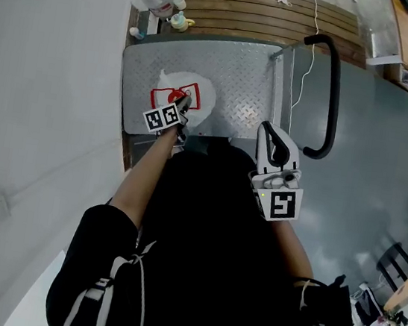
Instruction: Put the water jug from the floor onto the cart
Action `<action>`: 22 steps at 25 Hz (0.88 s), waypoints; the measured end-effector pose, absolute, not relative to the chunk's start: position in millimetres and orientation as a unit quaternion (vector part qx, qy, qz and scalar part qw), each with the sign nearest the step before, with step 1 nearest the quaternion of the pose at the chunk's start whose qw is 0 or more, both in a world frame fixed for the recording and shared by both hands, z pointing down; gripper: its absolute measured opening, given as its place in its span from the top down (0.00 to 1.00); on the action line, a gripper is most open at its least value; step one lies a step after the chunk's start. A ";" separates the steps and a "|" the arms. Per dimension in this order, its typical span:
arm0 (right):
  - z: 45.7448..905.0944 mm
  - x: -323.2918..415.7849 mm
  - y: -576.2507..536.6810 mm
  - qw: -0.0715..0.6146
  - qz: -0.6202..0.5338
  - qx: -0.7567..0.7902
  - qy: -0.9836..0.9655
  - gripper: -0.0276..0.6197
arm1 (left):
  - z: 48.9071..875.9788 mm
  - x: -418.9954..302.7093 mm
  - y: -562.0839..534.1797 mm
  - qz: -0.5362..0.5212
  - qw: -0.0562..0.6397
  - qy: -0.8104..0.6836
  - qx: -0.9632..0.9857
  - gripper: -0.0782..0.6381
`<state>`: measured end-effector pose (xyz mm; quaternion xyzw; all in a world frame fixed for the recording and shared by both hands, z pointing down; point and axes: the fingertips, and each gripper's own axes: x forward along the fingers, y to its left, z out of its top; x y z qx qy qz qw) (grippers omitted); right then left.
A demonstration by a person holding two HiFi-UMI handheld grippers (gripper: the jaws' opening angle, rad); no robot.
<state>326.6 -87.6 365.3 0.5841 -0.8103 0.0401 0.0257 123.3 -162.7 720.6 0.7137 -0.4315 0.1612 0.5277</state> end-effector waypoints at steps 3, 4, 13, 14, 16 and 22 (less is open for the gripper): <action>364.9 315.7 -80.6 0.015 0.045 0.583 -0.811 0.93 | 705.5 120.7 -156.8 0.144 0.519 -0.425 0.727 0.80; 365.1 310.9 -77.8 0.013 0.049 0.583 -0.811 0.93 | 697.6 118.0 -155.6 0.135 0.509 -0.429 0.734 0.80; 360.2 246.8 -49.7 0.020 0.056 0.562 -0.825 0.93 | 559.0 91.3 -127.4 0.055 0.355 -0.430 0.828 0.84; 359.8 238.3 -47.0 0.021 0.056 0.558 -0.828 0.93 | 540.5 88.3 -120.9 0.052 0.331 -0.427 0.840 0.84; 356.4 221.1 -44.0 0.020 0.050 0.549 -0.834 0.93 | 506.3 82.4 -108.5 0.046 0.285 -0.422 0.859 0.85; 344.8 190.3 -40.8 0.007 0.053 0.559 -0.828 0.93 | 434.2 68.7 -74.4 -0.006 0.228 -0.397 0.889 0.85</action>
